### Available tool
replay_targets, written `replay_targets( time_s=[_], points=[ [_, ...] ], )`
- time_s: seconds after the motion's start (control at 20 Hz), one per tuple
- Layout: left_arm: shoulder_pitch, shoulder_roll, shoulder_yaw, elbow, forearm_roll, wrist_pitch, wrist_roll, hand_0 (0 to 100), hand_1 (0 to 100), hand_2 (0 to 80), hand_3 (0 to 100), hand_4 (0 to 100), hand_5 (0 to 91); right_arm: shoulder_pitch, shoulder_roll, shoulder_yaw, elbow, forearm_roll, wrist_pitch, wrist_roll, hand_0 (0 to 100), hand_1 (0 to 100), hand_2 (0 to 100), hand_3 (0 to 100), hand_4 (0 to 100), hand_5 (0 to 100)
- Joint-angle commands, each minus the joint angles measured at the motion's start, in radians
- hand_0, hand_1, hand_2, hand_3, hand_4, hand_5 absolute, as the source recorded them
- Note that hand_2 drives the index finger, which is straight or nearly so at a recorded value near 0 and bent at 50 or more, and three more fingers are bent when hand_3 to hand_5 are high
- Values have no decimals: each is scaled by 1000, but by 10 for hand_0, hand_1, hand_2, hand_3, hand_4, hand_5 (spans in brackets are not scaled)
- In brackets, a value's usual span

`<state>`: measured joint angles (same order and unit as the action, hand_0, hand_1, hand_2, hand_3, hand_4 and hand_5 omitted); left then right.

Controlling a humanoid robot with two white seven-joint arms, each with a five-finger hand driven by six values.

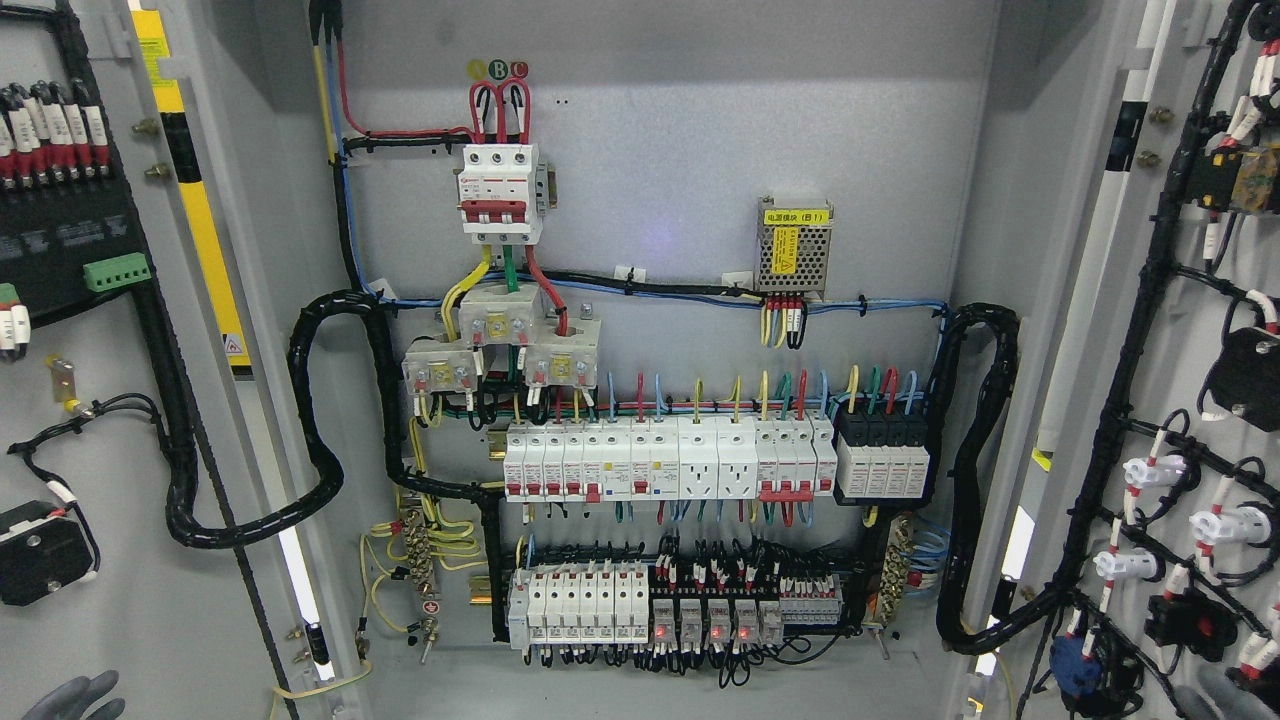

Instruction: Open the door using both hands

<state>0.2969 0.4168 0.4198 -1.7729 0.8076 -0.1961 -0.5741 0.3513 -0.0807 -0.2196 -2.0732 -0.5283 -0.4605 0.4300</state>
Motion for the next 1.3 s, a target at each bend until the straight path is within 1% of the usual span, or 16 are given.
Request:
replay_targets(
  time_s=[0.0, 0.15, 0.25, 0.35, 0.4, 0.5, 0.6, 0.7, 0.8, 0.85, 0.95, 1.0, 1.05, 1.15, 1.2, 1.25],
  points=[
    [27, -52, -140, -57, -53, -2, 17, 120, 556, 0, 0, 0, 0, 3, -53, 265, 132, 105, 8, 4, 0, 500, 40, 0, 0, 0],
    [47, -55, -214, -53, -108, -5, 22, 120, 556, 0, 0, 0, 0, 3, -51, 350, 276, 145, 6, 6, 0, 500, 40, 0, 0, 0],
    [68, -78, -266, -45, -125, -5, 33, 120, 556, 0, 0, 0, 0, 2, -51, 393, 384, 145, 3, 6, 0, 500, 40, 0, 0, 0],
    [105, -90, -320, -16, -125, -2, 85, 120, 556, 0, 0, 0, 0, -2, -44, 428, 491, 145, -1, 9, 0, 500, 40, 0, 0, 0],
    [122, -89, -350, 10, -126, 0, 121, 120, 556, 0, 0, 0, 0, -3, -39, 446, 546, 145, -1, 10, 0, 500, 40, 0, 0, 0],
    [134, -90, -409, 90, -131, 0, 184, 120, 556, 0, 0, 0, 0, -9, -21, 476, 664, 146, -3, 10, 0, 500, 40, 0, 0, 0],
    [136, -92, -469, 229, -149, 3, 229, 120, 556, 0, 0, 0, 0, -31, 5, 479, 785, 152, -4, 12, 0, 500, 40, 0, 0, 0],
    [131, -101, -536, 387, -192, 1, 249, 120, 556, 0, 0, 0, 0, -49, 32, 476, 927, 185, -4, 10, 0, 500, 40, 0, 0, 0],
    [120, -142, -582, 548, -253, -5, 252, 120, 556, 0, 0, 0, 0, -58, 48, 468, 1055, 232, -4, 4, 0, 500, 40, 0, 0, 0],
    [110, -163, -589, 619, -286, -6, 252, 120, 556, 0, 0, 0, 0, -63, 55, 467, 1131, 246, -3, -5, 0, 500, 40, 0, 0, 0],
    [76, -193, -589, 777, -365, -9, 257, 120, 556, 0, 0, 0, 0, -87, 70, 465, 1259, 248, 0, -5, 0, 500, 40, 0, 0, 0],
    [58, -205, -589, 864, -408, -14, 267, 120, 556, 0, 0, 0, 0, -110, 73, 465, 1333, 248, 2, -14, 0, 500, 40, 0, 0, 0],
    [48, -214, -590, 921, -439, -17, 283, 120, 556, 0, 0, 0, 0, -133, 73, 465, 1416, 248, 2, -39, 0, 500, 40, 0, 0, 0],
    [45, -233, -596, 1024, -500, -23, 342, 120, 556, 0, 0, 0, 0, -175, 73, 465, 1577, 248, -1, -120, 0, 500, 40, 0, 0, 0],
    [42, -246, -596, 1062, -522, -23, 365, 120, 556, 0, 0, 0, 0, -184, 73, 465, 1632, 248, -3, -150, 0, 500, 40, 0, 0, 0],
    [33, -256, -596, 1104, -544, -23, 381, 120, 556, 0, 0, 0, 0, -189, 73, 465, 1672, 248, -1, -166, 0, 500, 40, 0, 0, 0]
  ],
)
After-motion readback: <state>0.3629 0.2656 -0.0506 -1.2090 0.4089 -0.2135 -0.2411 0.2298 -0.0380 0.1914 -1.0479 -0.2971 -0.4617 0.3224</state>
